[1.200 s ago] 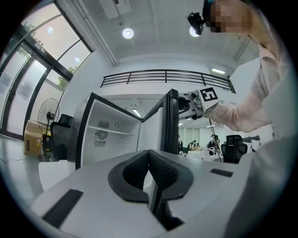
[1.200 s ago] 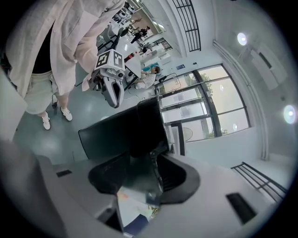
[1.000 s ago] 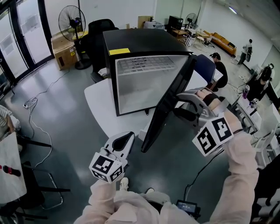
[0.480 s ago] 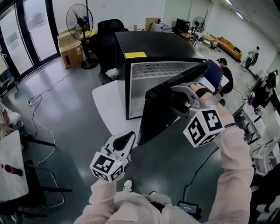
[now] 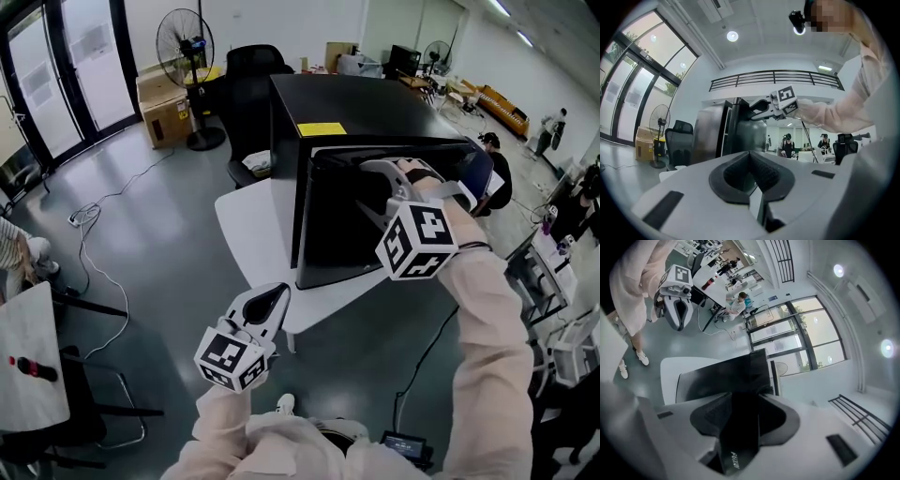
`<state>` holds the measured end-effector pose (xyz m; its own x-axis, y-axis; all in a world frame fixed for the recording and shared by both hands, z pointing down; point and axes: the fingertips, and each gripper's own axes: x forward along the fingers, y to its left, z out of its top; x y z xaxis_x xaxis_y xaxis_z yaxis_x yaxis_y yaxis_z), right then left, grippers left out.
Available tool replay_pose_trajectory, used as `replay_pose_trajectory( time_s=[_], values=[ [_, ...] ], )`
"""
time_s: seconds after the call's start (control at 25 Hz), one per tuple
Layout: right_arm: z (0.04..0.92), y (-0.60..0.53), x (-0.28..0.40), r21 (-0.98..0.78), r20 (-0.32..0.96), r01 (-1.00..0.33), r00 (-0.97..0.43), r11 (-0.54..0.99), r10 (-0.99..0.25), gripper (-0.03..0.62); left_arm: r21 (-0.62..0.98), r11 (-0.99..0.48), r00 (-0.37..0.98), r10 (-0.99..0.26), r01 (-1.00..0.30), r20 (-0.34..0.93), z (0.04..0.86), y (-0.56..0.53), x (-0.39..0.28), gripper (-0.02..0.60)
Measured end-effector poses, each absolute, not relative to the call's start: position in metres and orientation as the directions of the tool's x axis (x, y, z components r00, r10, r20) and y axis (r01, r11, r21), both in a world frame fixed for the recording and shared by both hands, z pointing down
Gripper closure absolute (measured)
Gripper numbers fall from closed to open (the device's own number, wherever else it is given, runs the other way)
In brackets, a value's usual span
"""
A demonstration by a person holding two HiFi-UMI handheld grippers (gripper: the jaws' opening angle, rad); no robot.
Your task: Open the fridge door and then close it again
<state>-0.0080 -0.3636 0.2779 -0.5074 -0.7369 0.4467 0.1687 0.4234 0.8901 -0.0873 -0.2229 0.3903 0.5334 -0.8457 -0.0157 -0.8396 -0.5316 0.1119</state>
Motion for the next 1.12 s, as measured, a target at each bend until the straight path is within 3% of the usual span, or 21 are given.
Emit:
replay_pose_trajectory(
  time_s=[0.32,0.76,0.84,1.12],
  values=[
    [0.279,-0.394,-0.024,0.884,0.462,0.137,-0.410,0.447,-0.787,0.419,0.112,-0.539,0.541,-0.841,-0.835,-0.019,0.393,-0.240,-0.112,0.569],
    [0.279,-0.391,-0.019,0.906,0.418,0.131,-0.433,0.402,-0.799,0.391,0.102,-0.591,0.591,-0.806,-0.800,-0.030,0.390,-0.236,-0.111,0.569],
    [0.273,-0.386,-0.012,0.925,0.362,0.068,-0.459,0.374,-0.812,0.360,0.097,-0.593,0.593,-0.805,-0.799,-0.030,0.389,-0.234,-0.112,0.569],
    [0.245,-0.339,0.055,0.886,0.235,-0.239,-0.509,0.398,-0.828,0.358,0.097,-0.611,0.612,-0.790,-0.785,-0.023,0.390,-0.233,-0.108,0.569]
  ],
)
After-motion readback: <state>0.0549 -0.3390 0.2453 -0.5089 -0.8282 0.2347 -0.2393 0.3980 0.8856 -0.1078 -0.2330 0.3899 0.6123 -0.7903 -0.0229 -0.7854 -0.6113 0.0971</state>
